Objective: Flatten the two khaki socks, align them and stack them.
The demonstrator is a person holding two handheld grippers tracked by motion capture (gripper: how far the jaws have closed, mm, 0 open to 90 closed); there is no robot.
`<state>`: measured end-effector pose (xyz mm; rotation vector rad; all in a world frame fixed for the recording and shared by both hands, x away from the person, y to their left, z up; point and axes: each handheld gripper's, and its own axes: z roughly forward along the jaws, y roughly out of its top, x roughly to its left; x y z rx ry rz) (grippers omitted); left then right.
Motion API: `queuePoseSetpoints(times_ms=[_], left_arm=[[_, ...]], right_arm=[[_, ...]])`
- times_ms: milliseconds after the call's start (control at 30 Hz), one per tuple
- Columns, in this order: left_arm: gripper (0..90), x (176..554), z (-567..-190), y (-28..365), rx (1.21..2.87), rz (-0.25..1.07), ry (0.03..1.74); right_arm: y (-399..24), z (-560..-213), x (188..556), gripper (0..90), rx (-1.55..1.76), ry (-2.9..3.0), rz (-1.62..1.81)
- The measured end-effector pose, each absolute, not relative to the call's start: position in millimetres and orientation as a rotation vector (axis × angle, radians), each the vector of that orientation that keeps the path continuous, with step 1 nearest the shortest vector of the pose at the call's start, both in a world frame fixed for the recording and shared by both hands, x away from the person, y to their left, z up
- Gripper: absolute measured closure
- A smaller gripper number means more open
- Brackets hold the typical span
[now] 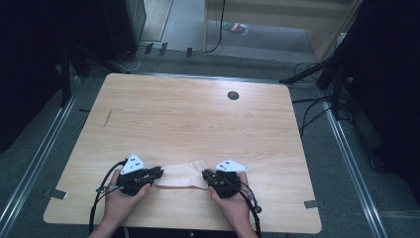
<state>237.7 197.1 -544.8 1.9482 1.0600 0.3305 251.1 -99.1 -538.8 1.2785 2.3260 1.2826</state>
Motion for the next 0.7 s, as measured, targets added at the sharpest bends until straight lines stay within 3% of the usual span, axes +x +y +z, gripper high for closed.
queuePoseSetpoints(times_ms=[300,467,567,700], left_arm=[[80.6,241,-552,190,2.022,0.427,1.068],[77.0,243,-553,195,1.985,0.363,1.076],[70.0,243,-552,200,1.944,0.314,1.05],[51.9,241,-549,212,1.819,0.286,1.032]], right_arm=[[-104,-549,253,90.0,1.292,2.355,1.211],[-104,-549,252,89.5,1.298,2.35,1.213],[-105,-548,252,82.2,1.3,2.348,1.239],[-106,-540,250,63.6,1.259,2.306,1.369]])
